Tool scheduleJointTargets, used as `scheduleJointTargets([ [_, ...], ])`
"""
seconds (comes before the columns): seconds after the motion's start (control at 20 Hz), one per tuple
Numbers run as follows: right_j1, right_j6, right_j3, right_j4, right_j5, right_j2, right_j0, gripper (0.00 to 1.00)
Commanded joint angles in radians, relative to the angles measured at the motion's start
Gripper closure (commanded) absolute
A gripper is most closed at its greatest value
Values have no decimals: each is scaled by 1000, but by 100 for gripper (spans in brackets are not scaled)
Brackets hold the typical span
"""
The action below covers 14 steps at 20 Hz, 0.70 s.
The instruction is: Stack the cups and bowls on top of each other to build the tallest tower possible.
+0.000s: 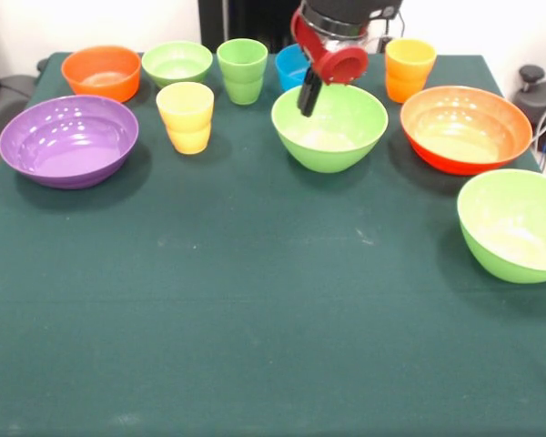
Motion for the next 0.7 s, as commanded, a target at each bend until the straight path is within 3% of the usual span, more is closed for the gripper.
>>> scheduleJointTargets([
  [0.05, 113, 226, -122, 57, 68, 35, 9, 100],
  [0.7, 199, 343, -228, 164, 162, -34, 82, 100],
])
